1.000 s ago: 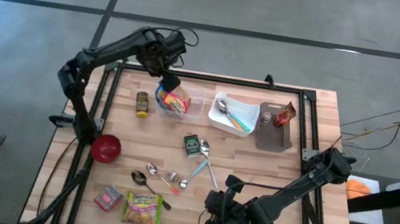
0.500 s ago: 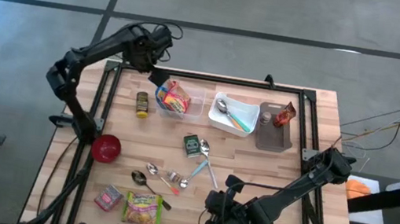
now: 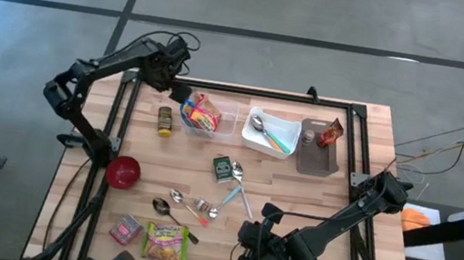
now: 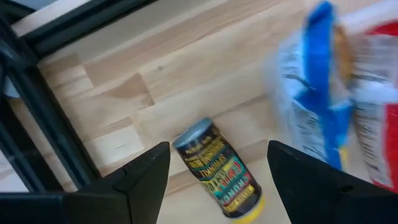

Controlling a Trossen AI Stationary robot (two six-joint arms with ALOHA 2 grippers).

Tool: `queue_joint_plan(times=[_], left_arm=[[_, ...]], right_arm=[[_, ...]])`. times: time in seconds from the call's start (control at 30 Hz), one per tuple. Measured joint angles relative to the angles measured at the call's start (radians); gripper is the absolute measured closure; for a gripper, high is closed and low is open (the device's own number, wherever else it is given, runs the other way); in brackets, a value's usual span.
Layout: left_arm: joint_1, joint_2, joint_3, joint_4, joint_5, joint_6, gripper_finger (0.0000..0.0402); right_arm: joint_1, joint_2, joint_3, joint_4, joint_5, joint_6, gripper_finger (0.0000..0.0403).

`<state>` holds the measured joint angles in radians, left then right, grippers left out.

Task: Pick & Place Food Item
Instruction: Put the yellow seasoning can into the black bin

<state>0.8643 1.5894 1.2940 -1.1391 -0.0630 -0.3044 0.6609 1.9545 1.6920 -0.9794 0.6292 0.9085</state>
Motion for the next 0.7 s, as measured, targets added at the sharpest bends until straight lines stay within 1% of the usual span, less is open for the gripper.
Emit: queue_joint_plan(times=[0.23, 0.47, 0.7], left_arm=[[0.011, 0.005, -0.088, 0.047, -0.003, -0.034, 0.0129], [0.016, 0.005, -0.209, 0.117, -0.002, -0.037, 0.0129], [0.021, 0.005, -0.285, 0.230, 0.044, -0.036, 0.0129]], right_arm=[[0.000, 0.000, 0.000, 0.001, 0.000, 0.000, 0.0394], [0.000, 0.000, 0.000, 0.003, 0.000, 0.000, 0.0394], [0.000, 0.000, 0.000, 0.010, 0.000, 0.000, 0.0394]])
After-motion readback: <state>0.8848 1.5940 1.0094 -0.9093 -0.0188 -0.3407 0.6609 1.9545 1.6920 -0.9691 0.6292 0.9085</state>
